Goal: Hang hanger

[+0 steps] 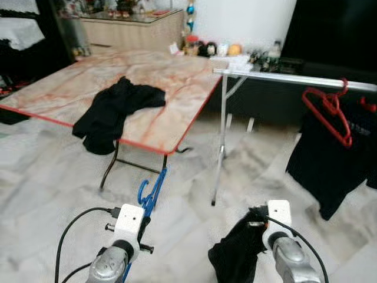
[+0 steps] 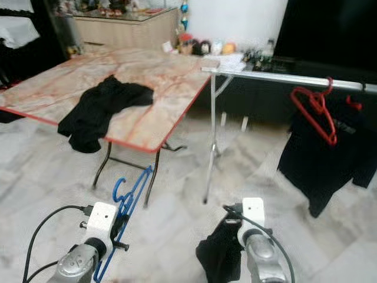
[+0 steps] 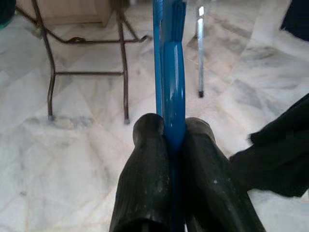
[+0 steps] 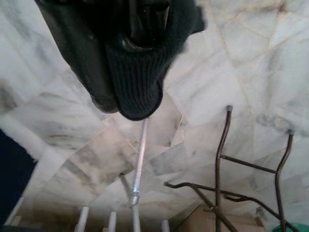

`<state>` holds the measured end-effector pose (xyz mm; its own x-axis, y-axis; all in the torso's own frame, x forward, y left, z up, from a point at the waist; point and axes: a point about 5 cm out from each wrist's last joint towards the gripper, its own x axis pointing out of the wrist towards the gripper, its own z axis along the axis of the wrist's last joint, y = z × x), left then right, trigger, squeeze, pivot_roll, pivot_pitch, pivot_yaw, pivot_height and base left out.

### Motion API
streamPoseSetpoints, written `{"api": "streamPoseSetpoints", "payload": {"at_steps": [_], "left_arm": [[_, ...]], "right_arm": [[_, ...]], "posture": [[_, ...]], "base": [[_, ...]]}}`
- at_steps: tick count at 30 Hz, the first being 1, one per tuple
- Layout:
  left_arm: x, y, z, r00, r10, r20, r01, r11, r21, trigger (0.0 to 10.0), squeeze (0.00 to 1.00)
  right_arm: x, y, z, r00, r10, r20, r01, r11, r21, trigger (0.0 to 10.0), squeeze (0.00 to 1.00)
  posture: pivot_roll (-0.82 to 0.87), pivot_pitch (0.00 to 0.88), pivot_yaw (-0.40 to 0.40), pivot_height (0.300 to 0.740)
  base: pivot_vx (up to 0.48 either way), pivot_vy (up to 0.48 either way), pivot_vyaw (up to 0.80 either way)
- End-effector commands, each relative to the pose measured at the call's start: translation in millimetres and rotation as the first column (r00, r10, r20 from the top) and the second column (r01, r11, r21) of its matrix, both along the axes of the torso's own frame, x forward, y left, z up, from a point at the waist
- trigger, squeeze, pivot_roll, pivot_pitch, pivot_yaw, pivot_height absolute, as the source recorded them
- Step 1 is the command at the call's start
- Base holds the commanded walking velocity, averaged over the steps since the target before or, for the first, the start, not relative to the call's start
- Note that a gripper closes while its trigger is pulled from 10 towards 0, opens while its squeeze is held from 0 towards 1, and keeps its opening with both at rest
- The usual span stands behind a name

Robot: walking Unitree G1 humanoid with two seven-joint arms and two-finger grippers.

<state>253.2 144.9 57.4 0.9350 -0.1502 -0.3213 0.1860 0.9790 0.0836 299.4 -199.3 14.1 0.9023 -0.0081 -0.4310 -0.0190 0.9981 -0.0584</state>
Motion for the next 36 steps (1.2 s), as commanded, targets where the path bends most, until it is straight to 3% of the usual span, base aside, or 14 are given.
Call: {"api": "streamPoseSetpoints", "payload": {"at_steps": [1,16,19,31,36], "left_arm": [[2.4,3.1,6,1.000,0.004,0.025,-0.004,1.000,0.004,10.0,0.00],[4.9,2.0,8,0.999,0.000,0.033,0.000,1.000,-0.004,10.0,0.00],[4.6,1.9,7,1.000,0.001,0.031,-0.001,1.000,-0.005,10.0,0.00],[4.9,-0.8,8,1.000,-0.011,0.022,0.011,1.000,-0.009,10.0,0.00],[4.6,-4.7,8,0.993,-0.111,-0.025,0.112,0.994,0.016,10.0,0.00]], "right_arm": [[6.6,0.9,8,0.999,0.000,0.034,0.000,1.000,0.001,10.0,0.00],[15.8,-2.1,19,0.998,-0.019,0.059,0.019,1.000,-0.003,10.0,0.00],[18.1,-1.0,21,0.998,-0.017,0.058,0.017,1.000,0.010,10.0,0.00],[37.1,12.2,44,0.994,0.028,0.108,-0.027,1.000,-0.011,10.0,0.00],[46.0,22.2,51,0.993,0.040,0.108,-0.040,0.999,-0.005,10.0,0.00]], "posture": [[0.12,0.000,0.001,0.740],[0.12,0.000,-0.011,0.740],[0.12,0.000,-0.016,0.740],[0.14,0.000,-0.027,0.740],[0.14,0.000,-0.030,0.740]], "base": [[-0.251,0.000,0.00],[-0.251,0.000,0.00],[-0.251,0.000,-0.79],[0.000,0.000,-0.11],[0.000,0.000,0.00]]}}
